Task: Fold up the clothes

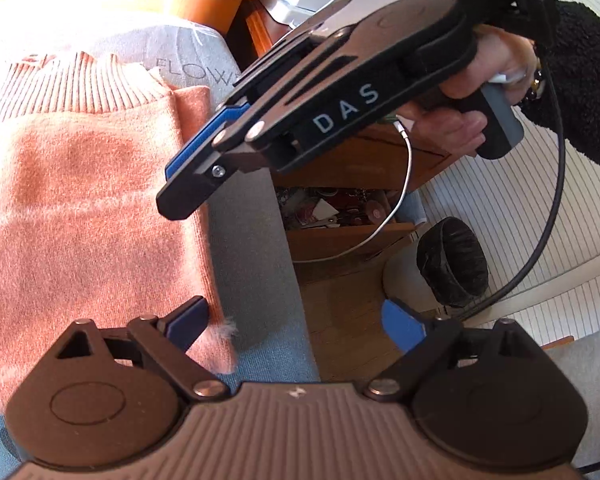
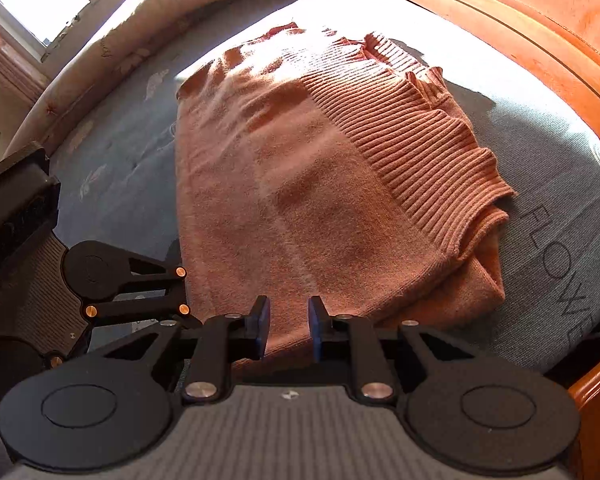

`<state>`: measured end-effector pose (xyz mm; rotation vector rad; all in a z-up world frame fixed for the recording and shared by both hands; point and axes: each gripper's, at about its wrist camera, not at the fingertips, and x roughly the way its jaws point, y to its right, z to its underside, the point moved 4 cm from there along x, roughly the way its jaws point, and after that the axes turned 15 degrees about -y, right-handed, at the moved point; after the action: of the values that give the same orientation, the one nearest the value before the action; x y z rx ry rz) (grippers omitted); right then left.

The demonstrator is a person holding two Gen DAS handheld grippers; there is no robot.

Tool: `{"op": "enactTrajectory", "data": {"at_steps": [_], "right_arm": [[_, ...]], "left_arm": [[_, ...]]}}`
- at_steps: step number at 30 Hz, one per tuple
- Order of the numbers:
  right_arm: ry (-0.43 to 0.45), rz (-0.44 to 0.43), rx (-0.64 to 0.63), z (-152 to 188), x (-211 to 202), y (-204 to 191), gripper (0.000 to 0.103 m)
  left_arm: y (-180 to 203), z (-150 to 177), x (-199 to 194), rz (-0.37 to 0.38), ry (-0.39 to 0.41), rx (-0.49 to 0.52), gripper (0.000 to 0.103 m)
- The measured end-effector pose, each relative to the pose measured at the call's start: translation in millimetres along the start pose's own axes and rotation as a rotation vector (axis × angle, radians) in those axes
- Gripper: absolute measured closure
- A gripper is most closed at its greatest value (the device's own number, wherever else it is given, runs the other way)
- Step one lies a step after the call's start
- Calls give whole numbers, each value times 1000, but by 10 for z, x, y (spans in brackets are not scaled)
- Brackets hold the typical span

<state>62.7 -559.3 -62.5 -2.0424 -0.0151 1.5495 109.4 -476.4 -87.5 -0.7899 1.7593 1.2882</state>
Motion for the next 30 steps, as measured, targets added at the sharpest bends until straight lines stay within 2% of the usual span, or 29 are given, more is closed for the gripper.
{"op": "enactTrajectory", "data": {"at_steps": [1, 4, 7, 11, 13, 17, 19, 22, 27, 30], "right_arm": [[-10, -14, -11, 4, 31, -47, 75], [-74, 27, 7, 64, 272, -70, 74], [-33, 10, 46, 55, 166, -65, 74], [59, 142, 86, -8, -86, 76, 74], [92, 216, 164, -49, -143, 272, 74], [104, 284, 256, -28, -85, 606, 74], [112, 265, 331, 18, -37, 780, 76], [139, 235, 394, 60, -112, 824, 75], [222, 205, 352, -5, -340, 688, 73], [229, 213, 301, -173, -328, 710, 71]], "left_arm": [[2, 31, 46, -3, -8, -12, 10], [17, 79, 86, -14, -6, -26, 10], [43, 88, -72, -13, 25, -24, 10], [35, -17, -228, -33, 85, -2, 10], [25, -100, -268, -48, 112, 17, 10], [-32, -362, -151, -61, 121, 40, 10], [-44, -464, -10, -52, 87, 30, 10], [-53, -502, -100, -47, 95, 37, 10], [-255, -634, -589, -83, 168, 22, 10], [-619, -749, -909, -132, 182, -61, 10]]}}
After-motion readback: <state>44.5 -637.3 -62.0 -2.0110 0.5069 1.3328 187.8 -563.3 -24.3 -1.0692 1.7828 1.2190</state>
